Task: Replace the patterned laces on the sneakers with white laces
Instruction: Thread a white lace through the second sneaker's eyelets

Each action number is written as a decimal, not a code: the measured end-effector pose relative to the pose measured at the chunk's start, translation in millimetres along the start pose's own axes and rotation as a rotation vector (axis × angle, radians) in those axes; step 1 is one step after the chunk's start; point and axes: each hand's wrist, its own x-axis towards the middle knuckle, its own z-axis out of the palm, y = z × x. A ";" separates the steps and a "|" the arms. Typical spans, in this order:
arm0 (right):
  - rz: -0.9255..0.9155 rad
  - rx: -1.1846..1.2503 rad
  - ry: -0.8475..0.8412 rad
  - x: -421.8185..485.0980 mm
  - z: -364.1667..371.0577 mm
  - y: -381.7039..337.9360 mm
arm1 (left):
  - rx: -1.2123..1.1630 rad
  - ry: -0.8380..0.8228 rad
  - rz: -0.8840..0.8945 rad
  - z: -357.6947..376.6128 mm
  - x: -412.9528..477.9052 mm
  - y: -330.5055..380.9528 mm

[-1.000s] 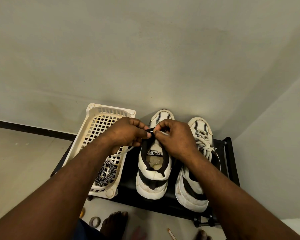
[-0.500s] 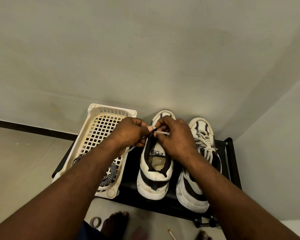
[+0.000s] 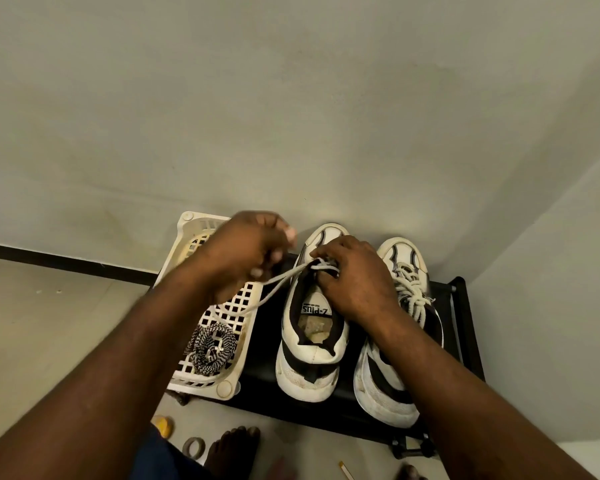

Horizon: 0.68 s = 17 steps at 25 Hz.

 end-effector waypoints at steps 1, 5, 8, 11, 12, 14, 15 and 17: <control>0.004 -0.005 -0.005 0.3 0.4 0.1 | 0.406 0.069 -0.034 -0.5 1.2 -4.8; 0.012 -0.021 -0.025 0.9 0.7 0.4 | 0.844 0.086 -0.078 10.9 5.5 -19.8; 0.016 -0.013 -0.054 1.8 0.6 0.5 | 0.675 0.131 0.052 16.9 2.4 -16.6; 0.013 -0.022 -0.046 1.8 1.0 1.7 | -0.311 -0.121 0.061 8.7 -8.9 2.6; 0.016 -0.013 -0.050 1.4 1.5 1.9 | -0.493 -0.249 0.031 -0.5 -13.9 7.7; 0.025 0.002 -0.056 1.2 2.1 1.2 | -0.390 -0.320 -0.061 -14.4 -16.2 9.8; 0.029 0.004 -0.054 1.1 2.0 1.0 | -0.139 -0.250 -0.114 -16.9 -14.4 5.3; 0.029 0.005 -0.053 1.6 2.7 0.7 | 0.477 -0.020 -0.165 -11.3 -9.9 -9.1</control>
